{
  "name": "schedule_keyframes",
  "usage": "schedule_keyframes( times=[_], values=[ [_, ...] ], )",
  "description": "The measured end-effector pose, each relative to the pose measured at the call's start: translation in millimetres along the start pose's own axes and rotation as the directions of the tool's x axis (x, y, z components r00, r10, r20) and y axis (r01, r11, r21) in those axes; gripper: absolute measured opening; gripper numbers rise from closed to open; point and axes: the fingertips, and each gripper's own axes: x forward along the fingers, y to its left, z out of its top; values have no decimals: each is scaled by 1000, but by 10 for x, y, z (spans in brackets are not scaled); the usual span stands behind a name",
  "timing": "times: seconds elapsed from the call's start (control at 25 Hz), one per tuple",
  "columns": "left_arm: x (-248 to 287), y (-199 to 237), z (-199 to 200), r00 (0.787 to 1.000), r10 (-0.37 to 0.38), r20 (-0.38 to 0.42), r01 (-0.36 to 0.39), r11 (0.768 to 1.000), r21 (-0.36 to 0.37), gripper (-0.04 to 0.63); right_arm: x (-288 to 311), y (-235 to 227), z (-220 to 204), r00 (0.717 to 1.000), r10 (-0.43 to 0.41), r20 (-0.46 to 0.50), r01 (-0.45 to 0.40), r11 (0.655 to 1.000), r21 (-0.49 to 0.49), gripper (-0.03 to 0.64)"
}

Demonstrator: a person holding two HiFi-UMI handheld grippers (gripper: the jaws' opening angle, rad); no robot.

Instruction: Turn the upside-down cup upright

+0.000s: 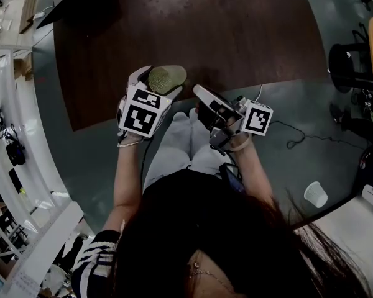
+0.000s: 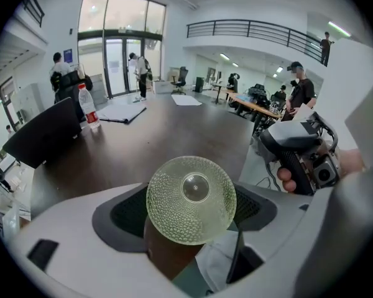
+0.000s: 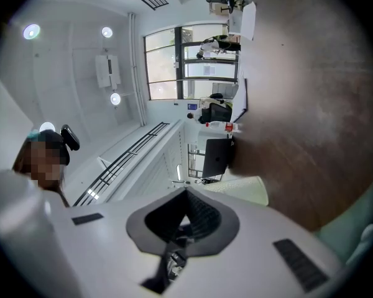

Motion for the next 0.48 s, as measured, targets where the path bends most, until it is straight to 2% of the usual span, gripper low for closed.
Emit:
schedule_keyframes(
  times=[0.48],
  values=[
    [330,105,-190,986,45,-163,-27,993,114,400,-37,-145,-41,1000,-16,9,16,998,64,17]
  ],
)
